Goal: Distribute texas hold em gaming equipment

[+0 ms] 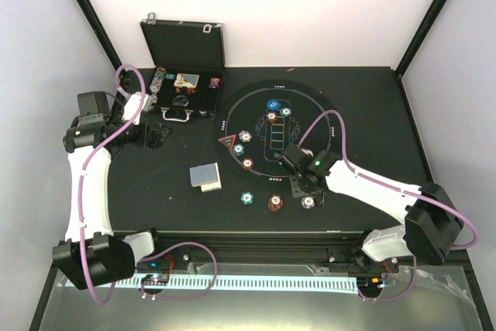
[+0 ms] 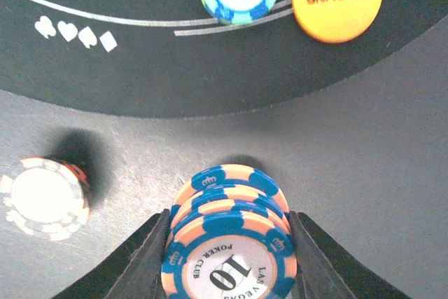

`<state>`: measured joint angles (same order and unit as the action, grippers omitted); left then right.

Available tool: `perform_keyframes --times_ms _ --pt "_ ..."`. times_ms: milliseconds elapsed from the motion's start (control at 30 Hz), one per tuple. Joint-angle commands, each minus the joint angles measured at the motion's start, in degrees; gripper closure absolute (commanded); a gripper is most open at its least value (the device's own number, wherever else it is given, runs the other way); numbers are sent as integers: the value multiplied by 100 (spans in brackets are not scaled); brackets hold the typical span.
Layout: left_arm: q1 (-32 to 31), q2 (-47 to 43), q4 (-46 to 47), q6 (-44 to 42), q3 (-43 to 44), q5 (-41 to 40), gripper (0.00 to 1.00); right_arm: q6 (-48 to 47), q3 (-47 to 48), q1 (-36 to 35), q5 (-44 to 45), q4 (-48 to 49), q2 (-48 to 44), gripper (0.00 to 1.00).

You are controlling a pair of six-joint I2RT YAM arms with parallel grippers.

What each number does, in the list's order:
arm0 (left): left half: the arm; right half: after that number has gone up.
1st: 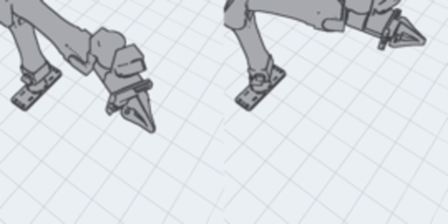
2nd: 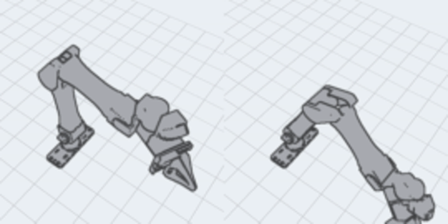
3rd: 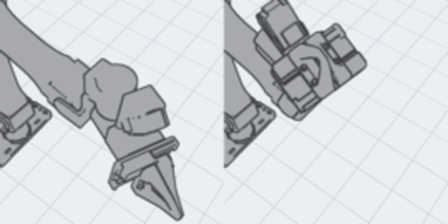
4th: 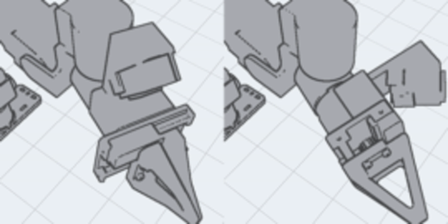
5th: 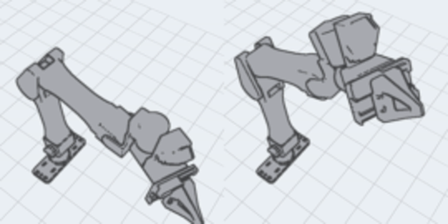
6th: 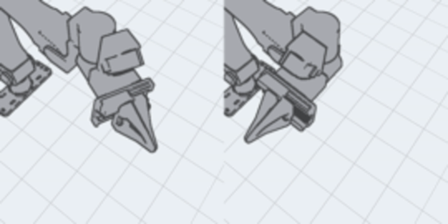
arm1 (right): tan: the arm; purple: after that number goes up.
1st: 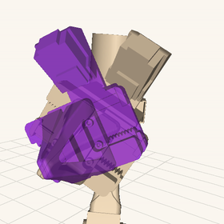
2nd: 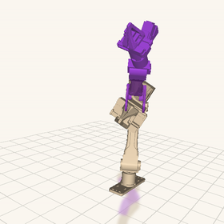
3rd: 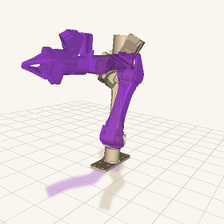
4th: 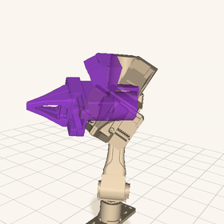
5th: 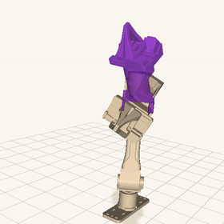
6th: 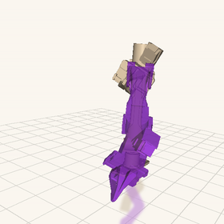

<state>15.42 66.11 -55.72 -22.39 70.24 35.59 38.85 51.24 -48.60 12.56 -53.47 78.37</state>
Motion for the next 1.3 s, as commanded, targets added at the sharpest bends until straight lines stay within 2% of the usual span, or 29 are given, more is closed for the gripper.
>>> perform_keyframes --times_ms 0,200,433,567,800,1267 --pt "40 8 -35 -80 82 32 1 -251 606 177 385 -295 17 70" --pt "38 12 -38 -54 95 49 1 -1009 1861 1156 406 12 811 70" --pt "40 -4 -76 -53 105 18 1 -1630 4246 2129 426 169 2978 72" --pt "38 -13 -96 -87 50 5 1 -1720 5796 2444 336 -103 4410 72" --pt "41 32 -169 -164 65 -107 1 -1838 8123 2623 331 -794 6188 72" --pt "40 82 -193 -186 122 -136 1 -1776 8588 2976 8 -441 6870 69"
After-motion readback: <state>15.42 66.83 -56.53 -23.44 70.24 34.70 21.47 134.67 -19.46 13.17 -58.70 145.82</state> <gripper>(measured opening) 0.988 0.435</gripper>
